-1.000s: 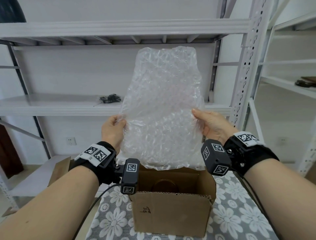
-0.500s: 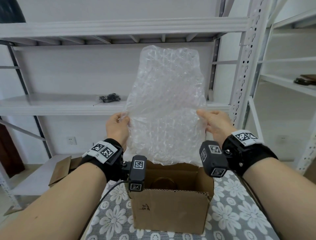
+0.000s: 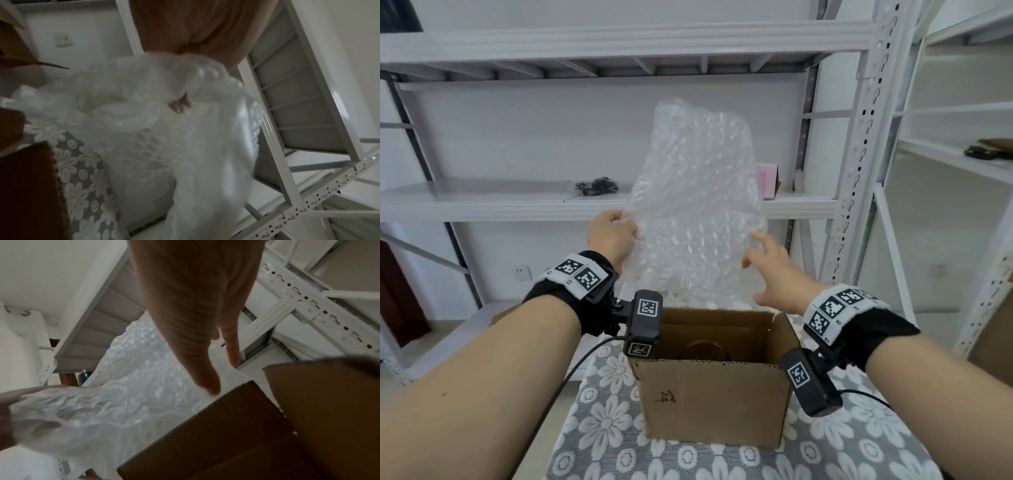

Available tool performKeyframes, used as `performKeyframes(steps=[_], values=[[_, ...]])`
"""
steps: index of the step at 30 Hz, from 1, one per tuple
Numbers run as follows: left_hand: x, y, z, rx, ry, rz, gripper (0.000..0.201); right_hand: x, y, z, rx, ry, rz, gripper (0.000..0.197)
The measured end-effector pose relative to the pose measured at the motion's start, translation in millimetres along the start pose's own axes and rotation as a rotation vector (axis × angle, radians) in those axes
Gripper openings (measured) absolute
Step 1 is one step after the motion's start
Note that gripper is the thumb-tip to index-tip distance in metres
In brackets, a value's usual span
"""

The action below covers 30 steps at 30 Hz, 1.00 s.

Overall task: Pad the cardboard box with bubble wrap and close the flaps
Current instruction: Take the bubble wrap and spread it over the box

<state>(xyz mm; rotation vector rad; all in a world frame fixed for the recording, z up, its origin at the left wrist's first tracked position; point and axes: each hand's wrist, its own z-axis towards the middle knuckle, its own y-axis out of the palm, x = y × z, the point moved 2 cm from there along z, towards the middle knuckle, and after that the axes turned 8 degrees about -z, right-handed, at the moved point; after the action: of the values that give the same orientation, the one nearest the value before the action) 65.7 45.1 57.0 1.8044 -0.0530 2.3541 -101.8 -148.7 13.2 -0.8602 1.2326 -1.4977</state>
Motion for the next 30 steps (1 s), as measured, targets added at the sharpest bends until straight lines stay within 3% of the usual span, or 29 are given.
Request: performKeyframes(steps=[4,8,10,13,15,17,19,22,24,27,30], values=[[8.8,4.8,-2.6,-0.080,0.002,0.006,0.024,-6.6,4.7,-8.1,-0.122,-0.034,-0.031,0.072],[8.7,7.3,-6.6,-0.101,-0.044,-0.059,0.016,-15.9,-0.7,-15.4,-0.114,-0.084,-0.094,0.066],[7.7,8.1,-10.1,-0.110,-0.037,-0.062,0.016,-20.2,-4.1,-15.9,-0.045,-0.131,-0.133,0.049],[5.8,8.8,-14.5,-0.134,-0.038,-0.074,0.022,-23.3,-13.8,-14.7,0.181,-0.213,-0.068,0.012],[7.0,6.5,-15.5,-0.118,-0.019,-0.013,0.033,-23.3,-20.4,-14.1,0.286,-0.276,-0.035,0.009],[14.5,2.1,-21.0,-0.079,0.072,0.168,0.046,-24.4,-25.2,-14.3,0.366,-0.337,-0.027,0.017],[27.5,1.8,-37.7,-0.117,0.310,0.323,0.050,-28.1,-29.6,-15.4,0.421,-0.345,-0.009,0.023],[43.1,6.5,-76.3,-0.340,0.737,0.550,0.058,-31.3,-38.1,-16.4,0.449,-0.273,0.072,0.017],[36.4,7.3,-87.0,-0.475,0.895,0.748,0.063,-33.5,-42.2,-16.7,0.469,-0.237,0.109,0.018],[16.7,5.0,-83.5,-0.503,0.920,0.796,0.033,-33.5,-49.6,-18.0,0.489,-0.170,0.213,0.030],[14.9,1.6,-83.3,-0.435,0.823,0.552,0.015,-29.2,-54.5,-18.0,0.497,-0.117,0.342,0.012]])
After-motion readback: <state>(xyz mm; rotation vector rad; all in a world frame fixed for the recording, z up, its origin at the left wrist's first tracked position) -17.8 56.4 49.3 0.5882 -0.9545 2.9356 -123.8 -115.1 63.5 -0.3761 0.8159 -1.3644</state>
